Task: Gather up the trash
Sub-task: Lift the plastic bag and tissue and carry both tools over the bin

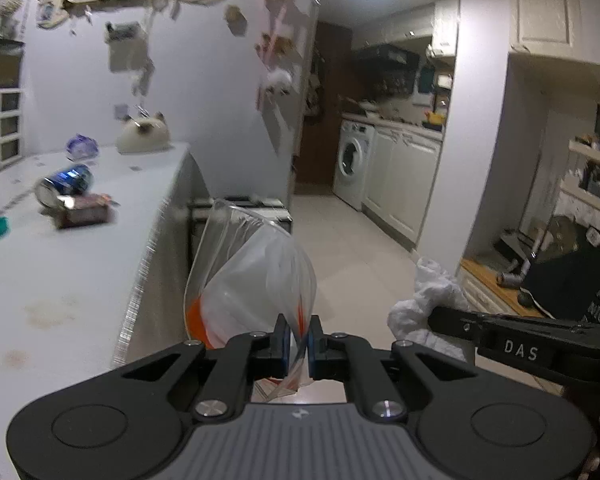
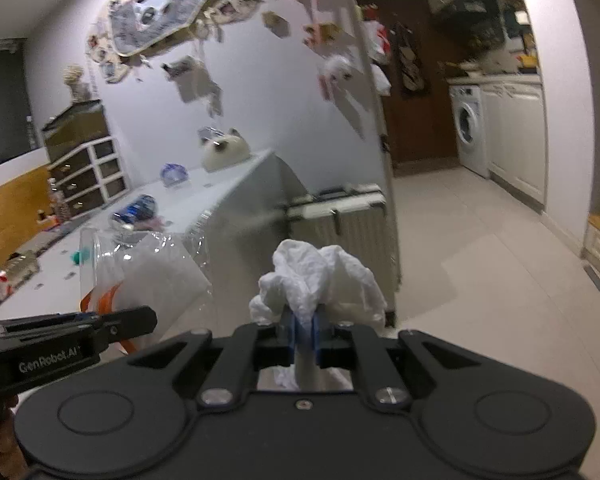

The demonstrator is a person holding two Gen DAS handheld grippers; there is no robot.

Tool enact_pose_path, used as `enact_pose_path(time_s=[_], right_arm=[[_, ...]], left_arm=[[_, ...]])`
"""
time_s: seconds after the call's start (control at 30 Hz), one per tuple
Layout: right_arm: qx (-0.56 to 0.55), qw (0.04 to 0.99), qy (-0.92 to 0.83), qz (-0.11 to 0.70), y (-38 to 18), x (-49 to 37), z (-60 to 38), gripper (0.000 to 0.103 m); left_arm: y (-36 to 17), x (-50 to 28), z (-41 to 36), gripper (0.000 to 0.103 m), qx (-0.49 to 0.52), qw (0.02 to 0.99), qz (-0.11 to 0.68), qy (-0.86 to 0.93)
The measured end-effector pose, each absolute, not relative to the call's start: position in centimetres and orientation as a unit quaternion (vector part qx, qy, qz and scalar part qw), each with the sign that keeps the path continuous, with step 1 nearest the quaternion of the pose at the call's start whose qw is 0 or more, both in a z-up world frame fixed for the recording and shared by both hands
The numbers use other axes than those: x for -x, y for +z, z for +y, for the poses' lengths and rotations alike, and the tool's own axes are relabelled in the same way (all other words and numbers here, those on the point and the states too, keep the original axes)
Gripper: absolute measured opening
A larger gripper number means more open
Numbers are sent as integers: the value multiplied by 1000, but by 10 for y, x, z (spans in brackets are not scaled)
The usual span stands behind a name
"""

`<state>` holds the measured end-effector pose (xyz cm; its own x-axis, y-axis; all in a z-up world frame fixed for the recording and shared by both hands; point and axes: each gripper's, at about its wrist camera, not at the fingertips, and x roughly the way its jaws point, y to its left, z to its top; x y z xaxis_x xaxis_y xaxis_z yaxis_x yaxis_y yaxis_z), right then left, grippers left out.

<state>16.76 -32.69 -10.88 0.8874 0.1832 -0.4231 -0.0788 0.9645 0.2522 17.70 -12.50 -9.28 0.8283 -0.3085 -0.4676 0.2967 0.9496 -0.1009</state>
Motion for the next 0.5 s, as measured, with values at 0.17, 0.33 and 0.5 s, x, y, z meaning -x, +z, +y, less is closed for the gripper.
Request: enact_pose_path(time_s=[0.17,0.33,0.5], right_arm=[[-128,957,48,257,-144,-174,-350,9],[-149,942,26,300,-191,-186,-371,9],[-177,922,12,343,-237,-201,-390,9]], left_arm=[[-126,-194,-150,8,8,943,283,-175],[-171,-215,-174,8,2,925,331,-186],[-224,-244,-187,8,9,904,387,-183]])
